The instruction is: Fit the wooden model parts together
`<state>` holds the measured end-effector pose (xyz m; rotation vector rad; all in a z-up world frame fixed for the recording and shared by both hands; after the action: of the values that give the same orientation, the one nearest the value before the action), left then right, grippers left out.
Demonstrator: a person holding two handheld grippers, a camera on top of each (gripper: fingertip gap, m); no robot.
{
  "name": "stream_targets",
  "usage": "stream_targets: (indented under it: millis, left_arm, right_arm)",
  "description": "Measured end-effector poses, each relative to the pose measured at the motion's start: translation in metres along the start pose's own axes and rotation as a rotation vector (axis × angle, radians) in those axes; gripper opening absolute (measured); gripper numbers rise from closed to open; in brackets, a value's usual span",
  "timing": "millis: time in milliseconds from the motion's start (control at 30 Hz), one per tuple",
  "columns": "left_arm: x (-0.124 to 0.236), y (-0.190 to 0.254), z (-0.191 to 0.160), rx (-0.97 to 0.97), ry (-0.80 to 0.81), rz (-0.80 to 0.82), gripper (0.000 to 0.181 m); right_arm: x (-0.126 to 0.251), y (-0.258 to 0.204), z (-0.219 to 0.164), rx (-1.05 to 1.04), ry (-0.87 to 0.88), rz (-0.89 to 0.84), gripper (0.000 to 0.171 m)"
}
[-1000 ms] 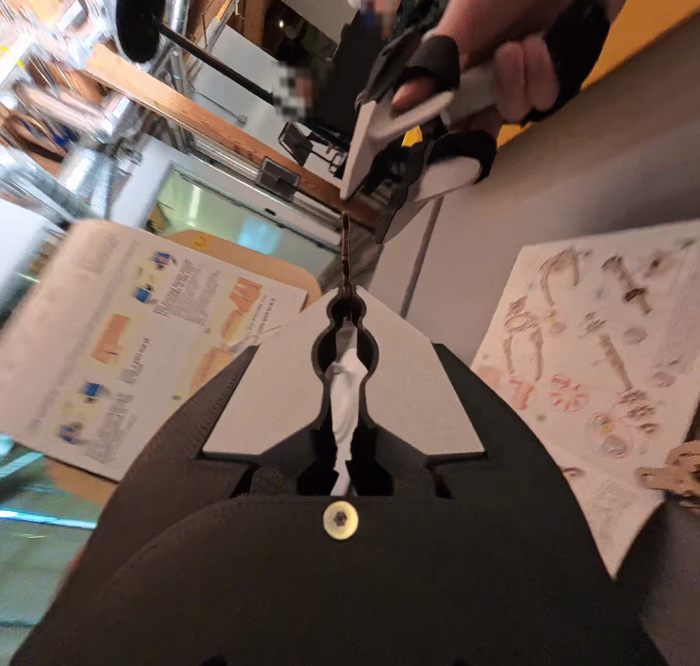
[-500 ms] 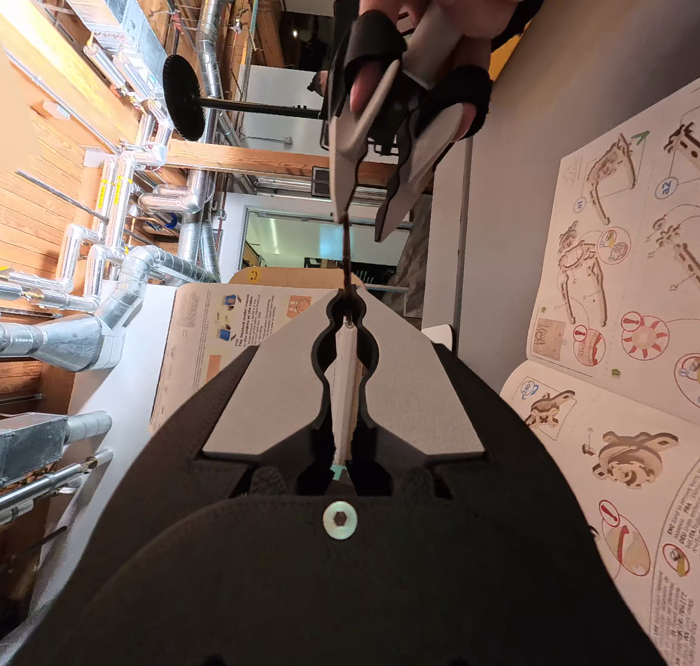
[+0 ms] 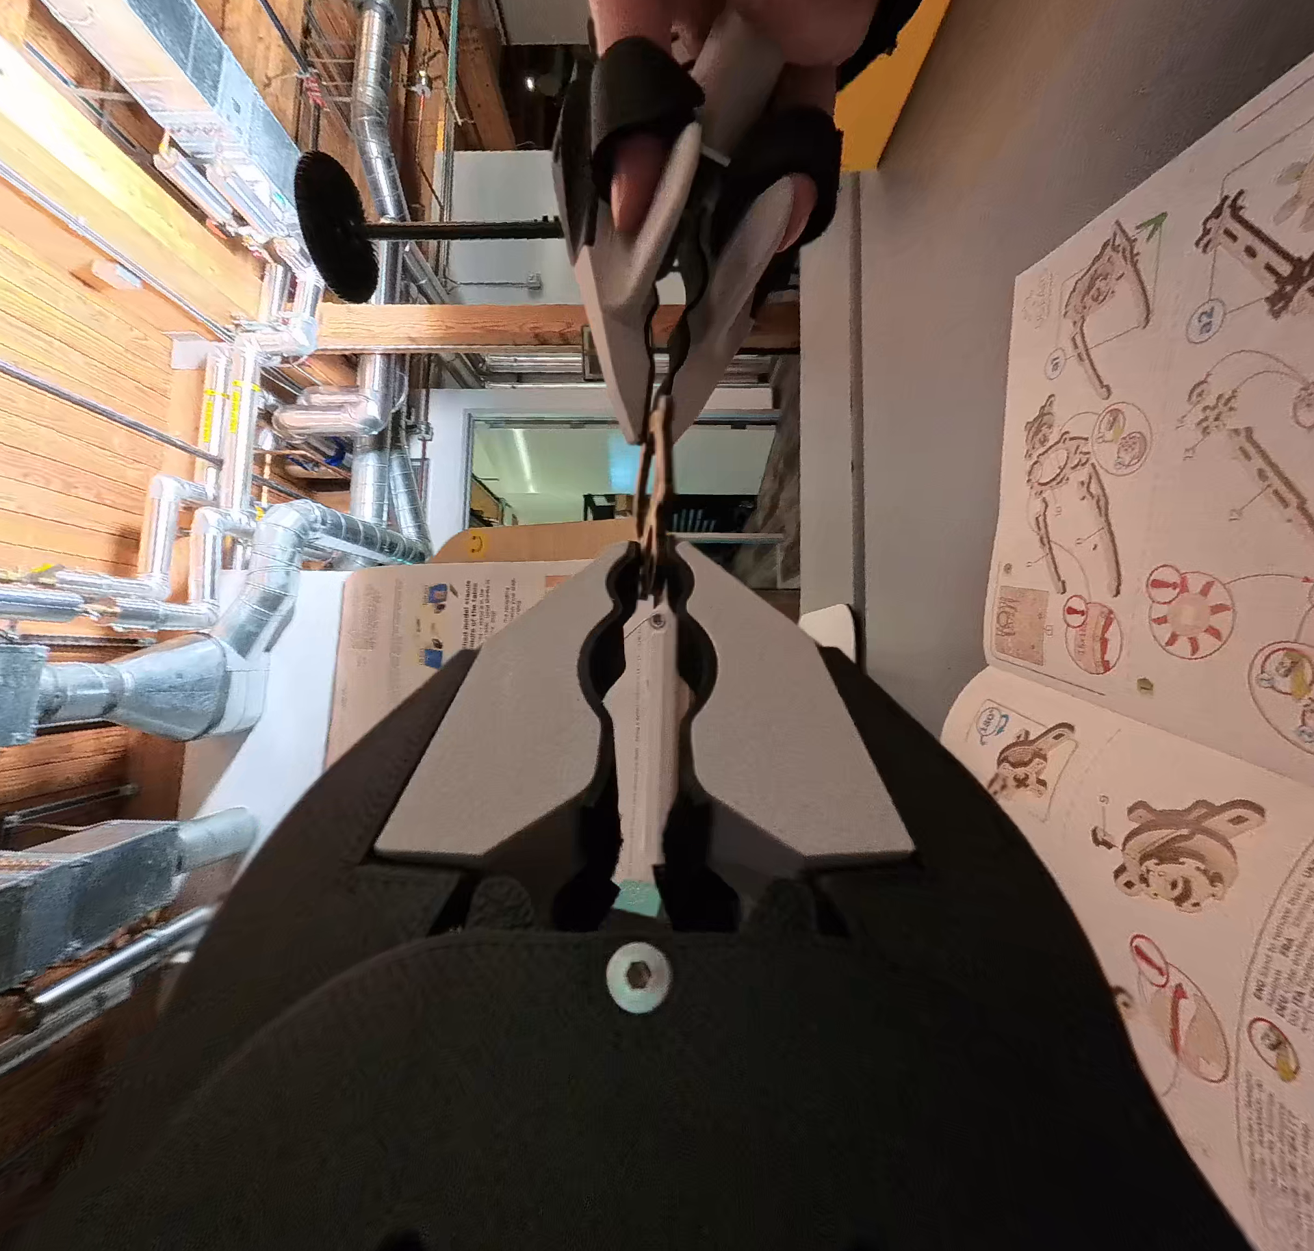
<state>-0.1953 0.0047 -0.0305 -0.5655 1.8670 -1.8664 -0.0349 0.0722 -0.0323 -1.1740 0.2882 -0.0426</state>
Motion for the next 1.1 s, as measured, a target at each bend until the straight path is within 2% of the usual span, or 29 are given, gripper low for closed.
stream_targets:
  millis: [100, 167, 367, 433, 500, 600, 767, 1100]
  left_arm:
    - [0.002, -0.006, 0.003, 0.135, 0.049, -0.020, 0.017]
    - [0.005, -0.015, 0.004, 0.209, 0.085, 0.006, 0.032]
    - [0.018, -0.052, -0.009, 0.465, 0.136, 0.063, 0.024]
    - [0.022, -0.065, -0.022, 0.598, 0.109, 0.045, 0.016]
    - [0.026, -0.079, -0.039, 0.759, 0.049, 0.017, 0.019]
    - [0.033, -0.094, -0.057, 1.044, 0.021, -0.040, 0.025]
    - [0.041, -0.108, -0.067, 1.402, 0.132, -0.093, 0.029]
    - [0.052, -0.119, -0.085, 1.649, 0.190, -0.091, 0.037]
  right_arm:
    - [0.007, -0.006, 0.005, 0.037, 0.013, -0.008, 0.001]
    - [0.017, -0.011, 0.012, 0.073, 0.031, -0.036, 0.001]
    - [0.039, -0.022, 0.017, 0.261, -0.059, -0.288, 0.001]
    - [0.046, -0.020, 0.012, 0.299, -0.144, -0.404, 0.001]
    - [0.051, -0.019, 0.007, 0.299, -0.216, -0.459, 0.001]
    - [0.055, -0.018, 0.001, 0.263, -0.282, -0.480, 0.001]
    - [0.056, -0.014, -0.011, 0.233, -0.387, -0.518, 0.001]
    - [0.042, -0.004, -0.039, 0.162, -0.578, -0.472, 0.001]
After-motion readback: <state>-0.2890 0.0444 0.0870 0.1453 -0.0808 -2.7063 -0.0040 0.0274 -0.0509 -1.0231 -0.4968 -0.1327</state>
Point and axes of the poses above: each gripper's, where its closed fingertips meet, x back along the fingers, z out of its top, y = z × x across the jaws, the point moved 8 cm from there along x, back along the fingers, and after that the axes turned 10 degrees about y, right-handed, at the moved point
